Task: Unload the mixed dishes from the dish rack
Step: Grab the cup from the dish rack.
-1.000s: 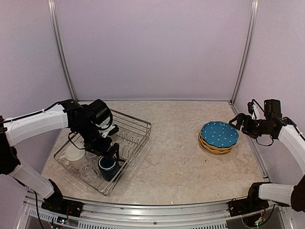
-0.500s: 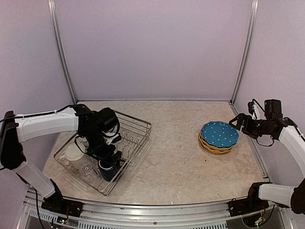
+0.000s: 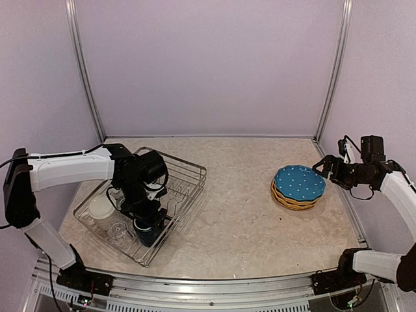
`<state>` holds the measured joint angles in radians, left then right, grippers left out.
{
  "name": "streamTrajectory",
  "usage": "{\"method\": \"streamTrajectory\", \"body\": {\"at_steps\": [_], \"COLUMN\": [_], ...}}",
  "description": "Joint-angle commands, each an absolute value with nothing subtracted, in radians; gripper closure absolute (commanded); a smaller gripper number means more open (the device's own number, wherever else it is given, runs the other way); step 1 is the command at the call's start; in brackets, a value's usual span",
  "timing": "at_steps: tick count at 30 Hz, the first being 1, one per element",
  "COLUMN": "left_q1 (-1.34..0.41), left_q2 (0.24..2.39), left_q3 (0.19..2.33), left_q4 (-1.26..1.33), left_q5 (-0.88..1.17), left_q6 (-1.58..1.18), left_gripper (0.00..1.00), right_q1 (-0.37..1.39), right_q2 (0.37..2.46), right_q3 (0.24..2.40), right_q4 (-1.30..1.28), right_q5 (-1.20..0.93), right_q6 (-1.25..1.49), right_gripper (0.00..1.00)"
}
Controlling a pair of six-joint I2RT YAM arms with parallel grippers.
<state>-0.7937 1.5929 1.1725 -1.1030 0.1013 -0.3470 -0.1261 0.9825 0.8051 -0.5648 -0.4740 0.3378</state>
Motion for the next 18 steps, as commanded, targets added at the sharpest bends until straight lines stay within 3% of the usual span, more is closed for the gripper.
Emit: {"method": "streamTrajectory", "body": {"at_steps": [1, 18], "left_q1": [-0.815, -0.836], "left_q2": [1.617, 1.546], "left_q3": [1.199, 1.285], "left_q4": [-1.141, -1.210], "left_q5": [0.100, 0.014], "left_q6": [-0.363, -0.414], "left_gripper": [0.22, 0.76], "right_q1": [-0.113, -0.111], "right_q2": [0.985, 0.977], "right_q3": [0.831, 0.835], "right_q4": [-0.594, -0.570], "right_q5": [-0.471, -0.496], "right_q6": [0.337, 0.345], "right_gripper": [0.00, 0.00]}}
